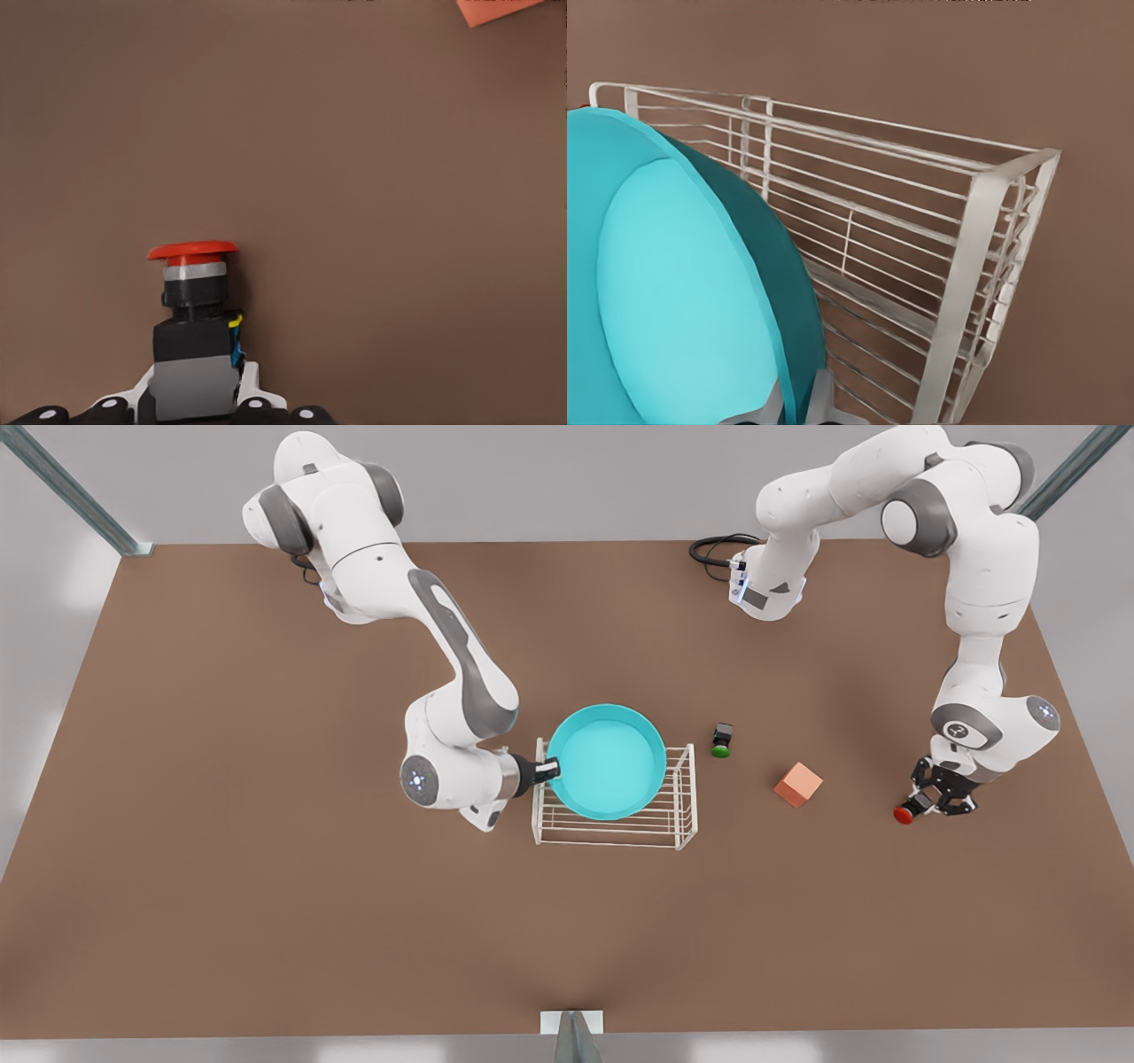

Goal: Place the plate on the shelf with right arm and place the red button switch in the plate with left arm

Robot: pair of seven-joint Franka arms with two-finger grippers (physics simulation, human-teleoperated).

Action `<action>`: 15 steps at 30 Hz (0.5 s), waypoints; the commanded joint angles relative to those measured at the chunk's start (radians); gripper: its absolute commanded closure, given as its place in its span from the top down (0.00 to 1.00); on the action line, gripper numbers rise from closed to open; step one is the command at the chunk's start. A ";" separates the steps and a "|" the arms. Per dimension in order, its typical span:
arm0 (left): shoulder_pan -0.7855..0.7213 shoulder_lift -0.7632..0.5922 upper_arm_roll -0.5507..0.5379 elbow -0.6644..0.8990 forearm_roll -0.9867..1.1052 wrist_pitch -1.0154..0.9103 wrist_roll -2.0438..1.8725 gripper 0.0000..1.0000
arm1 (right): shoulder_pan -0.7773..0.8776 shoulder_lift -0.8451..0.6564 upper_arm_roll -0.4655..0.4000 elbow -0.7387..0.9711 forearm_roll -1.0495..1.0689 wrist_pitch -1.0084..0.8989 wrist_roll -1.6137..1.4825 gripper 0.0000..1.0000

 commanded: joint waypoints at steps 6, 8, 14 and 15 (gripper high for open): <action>-0.006 -0.041 0.001 0.018 0.010 -0.029 -0.030 0.36 | -0.002 -0.025 -0.015 -0.002 0.005 0.064 0.223 1.00; -0.020 -0.058 0.001 0.046 0.016 -0.074 -0.081 0.36 | 0.007 -0.152 -0.152 -0.002 -0.026 -0.128 0.224 1.00; -0.162 -0.192 0.002 0.176 0.276 -0.311 -0.645 0.36 | -0.099 -0.309 -0.371 -0.085 -0.753 -0.292 -0.254 1.00; -0.199 -0.201 0.002 0.204 0.296 -0.343 -0.716 0.36 | -0.097 -0.352 -0.382 -0.162 -0.755 -0.255 -0.257 1.00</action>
